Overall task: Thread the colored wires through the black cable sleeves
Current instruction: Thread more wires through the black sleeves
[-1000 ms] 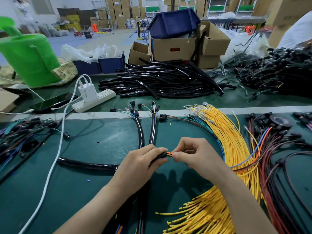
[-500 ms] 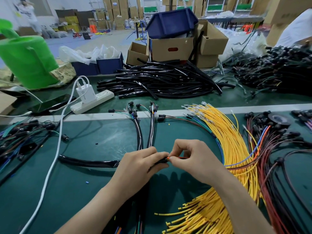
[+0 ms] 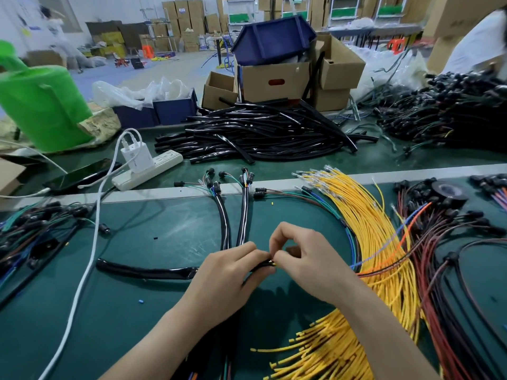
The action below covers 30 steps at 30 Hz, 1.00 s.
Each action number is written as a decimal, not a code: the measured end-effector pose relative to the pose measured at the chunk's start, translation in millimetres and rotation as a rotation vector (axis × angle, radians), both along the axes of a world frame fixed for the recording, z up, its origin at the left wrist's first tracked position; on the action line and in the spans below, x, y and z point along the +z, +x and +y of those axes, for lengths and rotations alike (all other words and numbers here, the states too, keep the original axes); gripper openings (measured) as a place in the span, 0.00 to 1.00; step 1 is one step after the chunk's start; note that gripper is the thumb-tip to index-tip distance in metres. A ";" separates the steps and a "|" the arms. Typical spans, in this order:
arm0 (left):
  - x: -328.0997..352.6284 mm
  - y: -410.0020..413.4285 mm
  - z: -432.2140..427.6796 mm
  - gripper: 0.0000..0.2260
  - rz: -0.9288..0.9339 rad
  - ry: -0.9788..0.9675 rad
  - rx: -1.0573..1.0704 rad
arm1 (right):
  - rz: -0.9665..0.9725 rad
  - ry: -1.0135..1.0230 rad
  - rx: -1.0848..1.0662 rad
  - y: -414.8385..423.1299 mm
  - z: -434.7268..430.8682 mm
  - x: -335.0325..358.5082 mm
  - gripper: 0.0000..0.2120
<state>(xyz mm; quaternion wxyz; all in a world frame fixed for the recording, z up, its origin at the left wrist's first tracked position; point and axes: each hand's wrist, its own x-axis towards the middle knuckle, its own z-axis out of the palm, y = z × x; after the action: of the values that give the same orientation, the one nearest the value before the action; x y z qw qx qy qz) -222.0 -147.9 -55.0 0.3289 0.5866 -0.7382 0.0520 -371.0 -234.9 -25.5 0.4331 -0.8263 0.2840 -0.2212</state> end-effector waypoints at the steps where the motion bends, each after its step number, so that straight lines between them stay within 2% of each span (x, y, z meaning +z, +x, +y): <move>1: -0.2 -0.1 0.0 0.11 -0.023 -0.003 0.013 | 0.002 -0.028 -0.018 2.7 1.4 -1.0 0.05; 2: -0.4 -0.3 -0.4 0.11 -0.034 -0.003 0.029 | 0.042 -0.089 -0.057 4.4 1.3 -3.3 0.06; 5: 0.0 1.5 -1.6 0.12 0.016 -0.039 0.106 | 0.318 -0.344 -0.256 1.9 -4.6 -8.8 0.17; 7: 3.0 4.6 -2.5 0.12 0.039 -0.056 0.147 | 0.350 -0.386 -0.351 -2.3 -10.1 -11.0 0.16; 11: 13.0 0.9 -2.9 0.12 -0.030 0.013 0.039 | 0.272 -0.461 -0.325 -0.3 -11.2 -9.5 0.08; 14: 24.3 -7.5 1.5 0.13 -0.024 0.065 -0.080 | 0.097 -0.595 -0.223 11.2 7.8 -6.2 0.16; 16: 37.8 -5.5 6.1 0.13 -0.060 0.050 -0.077 | 0.012 -0.557 -0.231 13.2 13.7 0.4 0.21; 19: 61.3 8.3 14.5 0.14 -0.088 -0.008 -0.012 | 0.088 -0.555 -0.391 2.1 0.8 3.8 0.27; 23: 82.1 20.0 27.1 0.15 -0.162 0.015 0.035 | 0.005 -0.581 -0.387 0.6 4.4 15.8 0.16; 26: 79.7 13.1 31.2 0.16 -0.209 0.125 -0.063 | -0.013 -0.662 -0.284 14.3 22.8 31.8 0.15; 30: 75.0 13.7 40.2 0.19 -0.024 0.190 -0.104 | -0.044 -0.649 -0.182 21.6 35.0 41.3 0.18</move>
<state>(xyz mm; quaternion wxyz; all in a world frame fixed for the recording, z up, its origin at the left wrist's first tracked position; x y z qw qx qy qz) -208.3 -107.7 20.0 0.2651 0.5755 -0.7731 -0.0285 -349.4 -199.9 15.8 0.1320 -0.8874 0.2618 -0.3558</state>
